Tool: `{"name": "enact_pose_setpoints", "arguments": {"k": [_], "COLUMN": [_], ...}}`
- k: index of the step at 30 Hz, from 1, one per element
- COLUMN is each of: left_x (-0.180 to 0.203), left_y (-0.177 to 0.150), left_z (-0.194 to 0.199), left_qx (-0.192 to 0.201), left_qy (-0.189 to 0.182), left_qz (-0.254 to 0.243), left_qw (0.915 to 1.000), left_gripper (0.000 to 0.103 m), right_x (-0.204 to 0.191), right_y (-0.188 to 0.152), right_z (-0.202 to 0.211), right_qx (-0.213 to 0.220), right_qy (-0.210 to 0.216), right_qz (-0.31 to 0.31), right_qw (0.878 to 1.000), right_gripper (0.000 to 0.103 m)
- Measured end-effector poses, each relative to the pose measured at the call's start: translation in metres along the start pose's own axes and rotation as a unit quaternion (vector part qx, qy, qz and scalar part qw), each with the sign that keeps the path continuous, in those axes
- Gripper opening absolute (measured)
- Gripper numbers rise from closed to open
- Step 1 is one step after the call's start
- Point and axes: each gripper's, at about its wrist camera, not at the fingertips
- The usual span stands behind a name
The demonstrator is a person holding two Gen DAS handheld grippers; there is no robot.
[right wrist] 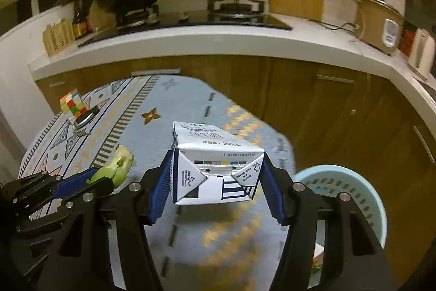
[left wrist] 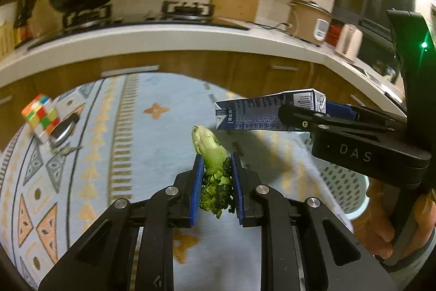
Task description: Collect trash
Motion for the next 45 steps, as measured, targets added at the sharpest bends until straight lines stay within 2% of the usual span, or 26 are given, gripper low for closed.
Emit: {"name": "enact_pose_setpoints", "arguments": {"k": [9, 15, 22, 28, 29, 31, 32, 35, 38, 40, 45], "left_x": [0.064, 0.101, 0.135, 0.157, 0.158, 0.16, 0.159, 0.157, 0.149, 0.14, 0.121], "left_y": [0.016, 0.026, 0.03, 0.031, 0.032, 0.033, 0.033, 0.033, 0.032, 0.03, 0.021], "left_z": [-0.005, -0.014, -0.046, -0.069, -0.072, -0.076, -0.075, -0.069, -0.064, -0.058, -0.035], "left_qx": [0.003, 0.002, -0.034, -0.055, -0.058, -0.06, -0.053, -0.042, -0.038, -0.03, -0.009], "left_qy": [-0.042, -0.076, -0.127, -0.147, -0.15, -0.15, -0.144, -0.137, -0.132, -0.126, -0.109], "left_qz": [-0.058, -0.079, -0.087, -0.095, -0.096, -0.094, -0.093, -0.102, -0.094, -0.086, -0.08], "left_qw": [0.9974, 0.994, 0.9875, 0.983, 0.9824, 0.9823, 0.9837, 0.9845, 0.9861, 0.9878, 0.9908], "left_gripper": [0.019, 0.019, 0.019, 0.019, 0.021, 0.044, 0.052, 0.055, 0.065, 0.073, 0.082], "right_x": [0.067, 0.114, 0.159, 0.178, 0.181, 0.186, 0.189, 0.195, 0.196, 0.193, 0.17], "right_y": [-0.011, -0.027, -0.053, -0.071, -0.073, -0.077, -0.079, -0.085, -0.09, -0.092, -0.089], "right_z": [0.049, 0.076, 0.078, 0.063, 0.061, 0.057, 0.054, 0.05, 0.05, 0.052, 0.06], "right_qx": [0.033, 0.043, 0.016, -0.023, -0.027, -0.035, -0.04, -0.045, -0.047, -0.046, -0.035], "right_qy": [-0.048, -0.089, -0.124, -0.14, -0.141, -0.141, -0.135, -0.126, -0.125, -0.12, -0.109], "right_qz": [-0.053, -0.093, -0.145, -0.176, -0.181, -0.193, -0.199, -0.218, -0.227, -0.229, -0.218], "right_qw": [0.997, 0.991, 0.981, 0.974, 0.973, 0.97, 0.97, 0.967, 0.965, 0.965, 0.969], "right_gripper": [0.056, 0.056, 0.057, 0.057, 0.057, 0.058, 0.058, 0.061, 0.062, 0.063, 0.063]}}
Point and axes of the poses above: each gripper's, at about its wrist camera, not at the fingertips, and z roughly against the way its jaws point, x to its right, y to its top, and after that the axes turned 2 degrees about -y, right-handed
